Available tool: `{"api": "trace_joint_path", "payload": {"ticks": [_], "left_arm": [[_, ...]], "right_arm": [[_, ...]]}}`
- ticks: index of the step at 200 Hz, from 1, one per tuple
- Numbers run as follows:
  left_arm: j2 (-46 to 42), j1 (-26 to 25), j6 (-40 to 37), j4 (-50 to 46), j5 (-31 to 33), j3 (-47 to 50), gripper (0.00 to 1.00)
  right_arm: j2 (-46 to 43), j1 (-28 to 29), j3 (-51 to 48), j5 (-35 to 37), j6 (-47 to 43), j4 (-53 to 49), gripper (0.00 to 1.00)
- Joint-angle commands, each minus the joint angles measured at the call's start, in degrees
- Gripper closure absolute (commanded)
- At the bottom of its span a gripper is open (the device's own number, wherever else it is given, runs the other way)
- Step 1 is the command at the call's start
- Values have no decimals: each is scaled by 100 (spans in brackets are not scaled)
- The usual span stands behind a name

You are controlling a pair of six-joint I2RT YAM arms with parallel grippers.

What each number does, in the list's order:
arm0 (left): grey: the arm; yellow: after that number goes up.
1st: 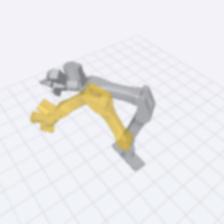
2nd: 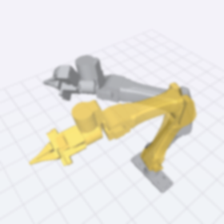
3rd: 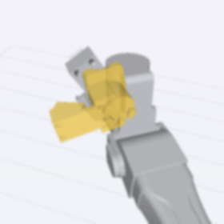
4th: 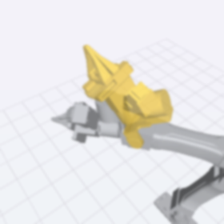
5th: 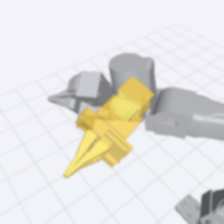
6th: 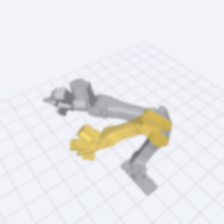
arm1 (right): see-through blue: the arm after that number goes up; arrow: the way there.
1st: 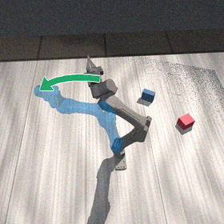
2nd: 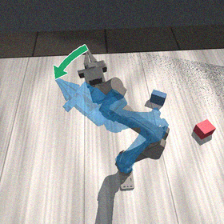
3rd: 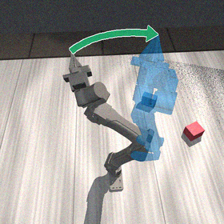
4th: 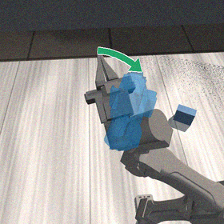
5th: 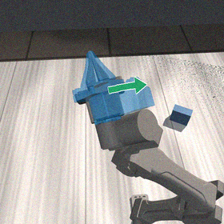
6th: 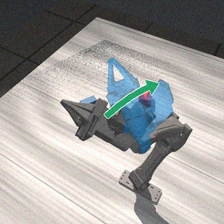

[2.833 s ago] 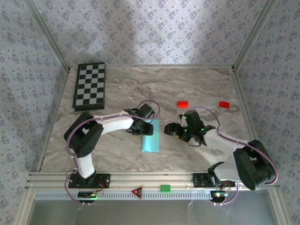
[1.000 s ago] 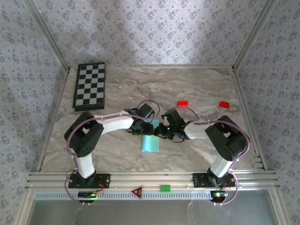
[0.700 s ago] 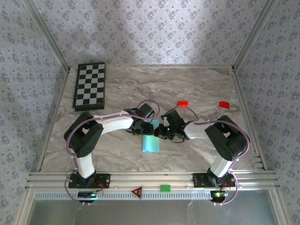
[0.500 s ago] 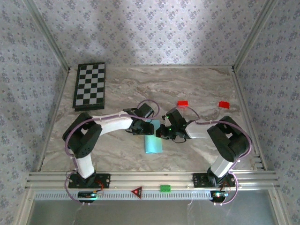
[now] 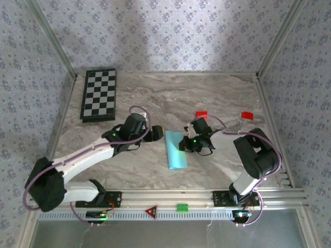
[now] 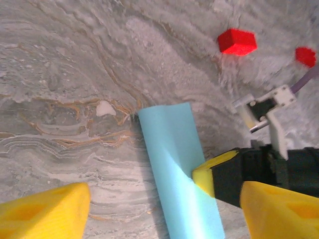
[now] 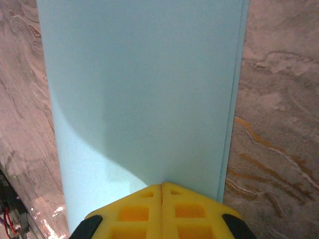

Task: Fold a paper plane with a square sheet of paper (pick it up from the middle)

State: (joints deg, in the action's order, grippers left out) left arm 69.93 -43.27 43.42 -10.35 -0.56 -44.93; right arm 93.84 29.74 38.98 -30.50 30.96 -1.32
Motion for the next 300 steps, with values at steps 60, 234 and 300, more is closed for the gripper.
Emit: {"api": "trace_joint_path", "payload": {"ticks": [60,234,300], "left_arm": [[-72,514,-439,458,-948,388,5],[1419,604,323,1767,-2968,31,52],[2045,421,466,1892,-3294,-330,73]], "right_arm": [[391,-55,-21,553,-380,-1183,98],[84,-81,-278,782,-314,-1209,98],[73,-91,-317,783,-303,-1164,98]]}}
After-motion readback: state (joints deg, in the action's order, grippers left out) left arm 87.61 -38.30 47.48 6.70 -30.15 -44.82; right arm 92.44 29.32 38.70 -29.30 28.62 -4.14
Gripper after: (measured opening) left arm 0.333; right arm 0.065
